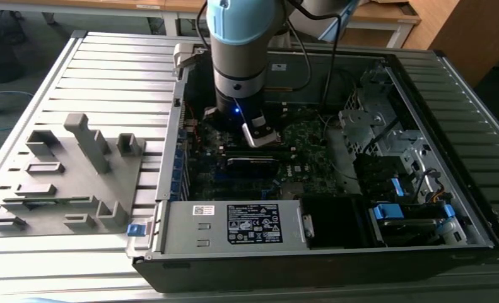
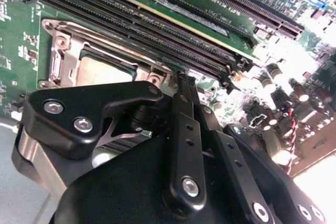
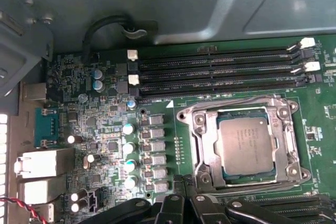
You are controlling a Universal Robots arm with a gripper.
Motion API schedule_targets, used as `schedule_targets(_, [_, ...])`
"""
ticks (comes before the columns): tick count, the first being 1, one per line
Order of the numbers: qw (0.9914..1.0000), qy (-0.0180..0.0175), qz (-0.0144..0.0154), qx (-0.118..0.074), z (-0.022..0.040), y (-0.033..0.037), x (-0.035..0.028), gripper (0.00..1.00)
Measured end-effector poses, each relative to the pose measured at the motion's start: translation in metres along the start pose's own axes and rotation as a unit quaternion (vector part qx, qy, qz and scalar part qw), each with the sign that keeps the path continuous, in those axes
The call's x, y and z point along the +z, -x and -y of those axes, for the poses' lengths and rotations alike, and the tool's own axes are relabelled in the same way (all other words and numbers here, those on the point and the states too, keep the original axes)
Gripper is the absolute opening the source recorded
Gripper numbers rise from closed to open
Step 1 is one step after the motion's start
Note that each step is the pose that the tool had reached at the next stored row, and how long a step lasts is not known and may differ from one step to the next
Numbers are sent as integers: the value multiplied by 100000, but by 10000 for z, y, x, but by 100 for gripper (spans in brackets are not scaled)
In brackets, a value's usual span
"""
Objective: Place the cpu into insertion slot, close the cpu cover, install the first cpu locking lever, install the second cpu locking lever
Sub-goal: 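Install the second cpu locking lever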
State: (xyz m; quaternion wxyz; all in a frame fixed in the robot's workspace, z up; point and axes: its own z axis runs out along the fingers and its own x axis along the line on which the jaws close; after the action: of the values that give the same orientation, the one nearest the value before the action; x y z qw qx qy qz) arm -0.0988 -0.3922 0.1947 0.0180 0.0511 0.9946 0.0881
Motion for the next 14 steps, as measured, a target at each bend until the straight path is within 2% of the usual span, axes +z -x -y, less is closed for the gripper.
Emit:
schedule_targets(9, [100000, 53, -12, 0, 11, -17, 15, 11])
schedule_targets(12, [100000, 52, -11, 4, 8, -16, 1, 11])
schedule_targets(14, [100000, 61, -7, 2, 2, -13, -30, 11])
